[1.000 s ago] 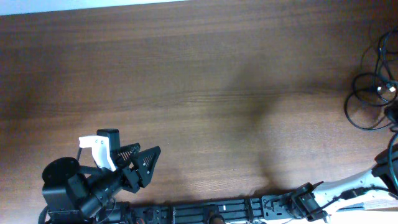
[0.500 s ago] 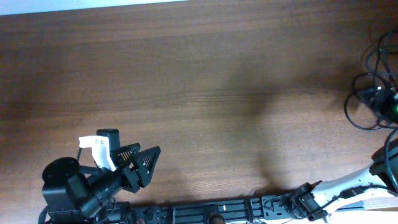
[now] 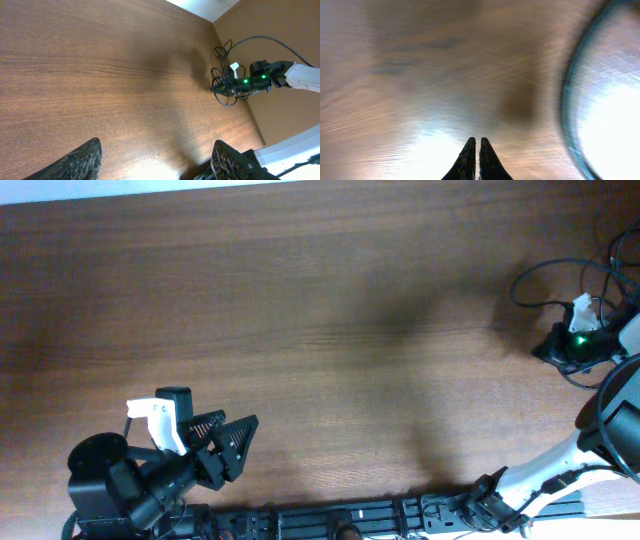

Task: Untangle cables

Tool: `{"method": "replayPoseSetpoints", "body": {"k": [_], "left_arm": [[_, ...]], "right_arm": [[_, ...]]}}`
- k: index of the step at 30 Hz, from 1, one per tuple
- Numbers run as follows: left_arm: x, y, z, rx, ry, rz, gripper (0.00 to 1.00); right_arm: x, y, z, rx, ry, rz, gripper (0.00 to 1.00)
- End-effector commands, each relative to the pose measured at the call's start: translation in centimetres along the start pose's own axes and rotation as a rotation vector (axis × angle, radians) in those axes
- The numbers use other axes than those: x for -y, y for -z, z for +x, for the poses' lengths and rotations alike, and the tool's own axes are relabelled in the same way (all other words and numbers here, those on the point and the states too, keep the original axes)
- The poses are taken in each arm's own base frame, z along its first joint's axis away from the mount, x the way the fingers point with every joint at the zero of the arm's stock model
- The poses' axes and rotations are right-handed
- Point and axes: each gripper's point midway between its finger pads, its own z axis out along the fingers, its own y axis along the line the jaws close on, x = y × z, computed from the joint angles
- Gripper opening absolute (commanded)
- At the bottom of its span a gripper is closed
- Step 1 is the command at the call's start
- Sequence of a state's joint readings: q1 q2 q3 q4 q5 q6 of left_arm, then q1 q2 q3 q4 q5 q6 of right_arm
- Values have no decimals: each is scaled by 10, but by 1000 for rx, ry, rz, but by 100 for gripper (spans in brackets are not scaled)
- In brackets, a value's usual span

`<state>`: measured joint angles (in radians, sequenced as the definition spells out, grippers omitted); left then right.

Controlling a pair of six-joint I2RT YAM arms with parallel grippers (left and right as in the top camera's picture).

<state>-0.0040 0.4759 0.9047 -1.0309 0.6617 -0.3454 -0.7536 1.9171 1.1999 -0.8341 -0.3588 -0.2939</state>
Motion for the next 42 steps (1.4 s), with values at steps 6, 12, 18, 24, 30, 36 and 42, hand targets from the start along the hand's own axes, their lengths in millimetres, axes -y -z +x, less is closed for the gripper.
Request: {"method": "replayPoseSetpoints", "body": {"k": [6, 12, 18, 24, 30, 36, 42], "left_arm": [[-1, 0, 1, 2, 11, 1, 71], [-1, 0, 1, 2, 11, 1, 72], [-1, 0, 2, 1, 12, 0, 72], [-1, 0, 2, 0, 13, 0, 72], [-1, 0, 2, 1, 13, 0, 72], [-1, 0, 2, 1, 12, 0, 72], [-1, 0, 2, 1, 12, 0, 72]], "right_arm": [[48, 4, 1, -14, -93, 273, 4], [56, -8, 3, -33, -125, 289, 4], [73, -51, 27, -159, -163, 297, 4], [104, -34, 14, -107, -213, 388, 6], [154, -11, 35, -60, -439, 391, 8], [159, 5, 19, 74, -524, 172, 9], [105, 51, -44, 237, -304, -96, 24]]}}
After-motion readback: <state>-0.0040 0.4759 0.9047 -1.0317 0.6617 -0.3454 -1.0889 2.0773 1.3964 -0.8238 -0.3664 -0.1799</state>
